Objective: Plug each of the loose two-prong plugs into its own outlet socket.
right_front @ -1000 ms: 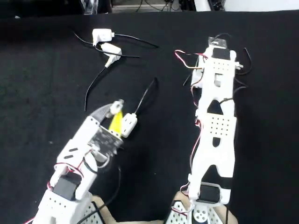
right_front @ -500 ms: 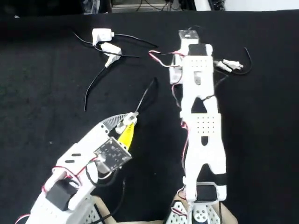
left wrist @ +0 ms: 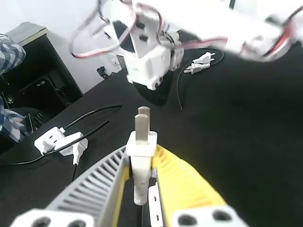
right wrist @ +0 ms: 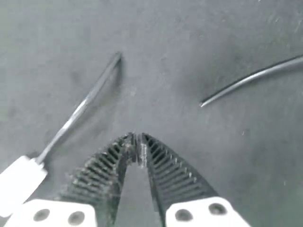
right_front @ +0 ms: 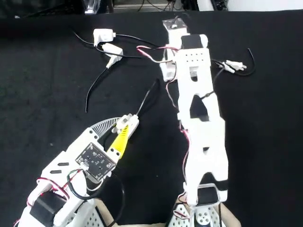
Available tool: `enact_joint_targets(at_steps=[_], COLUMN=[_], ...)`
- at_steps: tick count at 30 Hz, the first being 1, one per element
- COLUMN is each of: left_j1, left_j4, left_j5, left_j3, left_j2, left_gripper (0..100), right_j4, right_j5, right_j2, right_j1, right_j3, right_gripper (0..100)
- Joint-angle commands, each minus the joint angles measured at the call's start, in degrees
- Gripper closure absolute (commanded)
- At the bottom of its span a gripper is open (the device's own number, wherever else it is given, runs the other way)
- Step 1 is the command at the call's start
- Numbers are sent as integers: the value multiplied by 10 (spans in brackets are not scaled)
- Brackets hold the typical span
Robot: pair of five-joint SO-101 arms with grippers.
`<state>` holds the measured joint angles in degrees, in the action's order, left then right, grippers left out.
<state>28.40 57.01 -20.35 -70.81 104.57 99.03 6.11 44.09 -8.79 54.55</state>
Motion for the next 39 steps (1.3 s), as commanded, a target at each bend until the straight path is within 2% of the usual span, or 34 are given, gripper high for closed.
enact_joint_targets(at_steps=[1, 7, 16, 19, 22, 30, 39], left_j1=[0, 0, 0, 0, 0, 0, 0], left_j4=[-1, -2, -10, -34, -52, -56, -68], left_j5=[4, 2, 2, 2, 2, 2, 5], left_j3=[6, -6, -16, -38, -58, -58, -49], left_j2=[1, 1, 1, 1, 1, 1, 1], left_gripper=[973, 973, 973, 973, 973, 973, 973], right_j4=[19, 14, 14, 14, 12, 18, 7], right_j5=[5, 9, 11, 33, 48, 105, 124], right_j2=[-176, -357, -539, -589, -633, -728, -761], right_j1=[-40, -85, -140, -184, -227, -287, -299], right_j3=[-91, -208, -348, -378, -415, -488, -538], right_gripper=[986, 986, 986, 985, 985, 985, 985])
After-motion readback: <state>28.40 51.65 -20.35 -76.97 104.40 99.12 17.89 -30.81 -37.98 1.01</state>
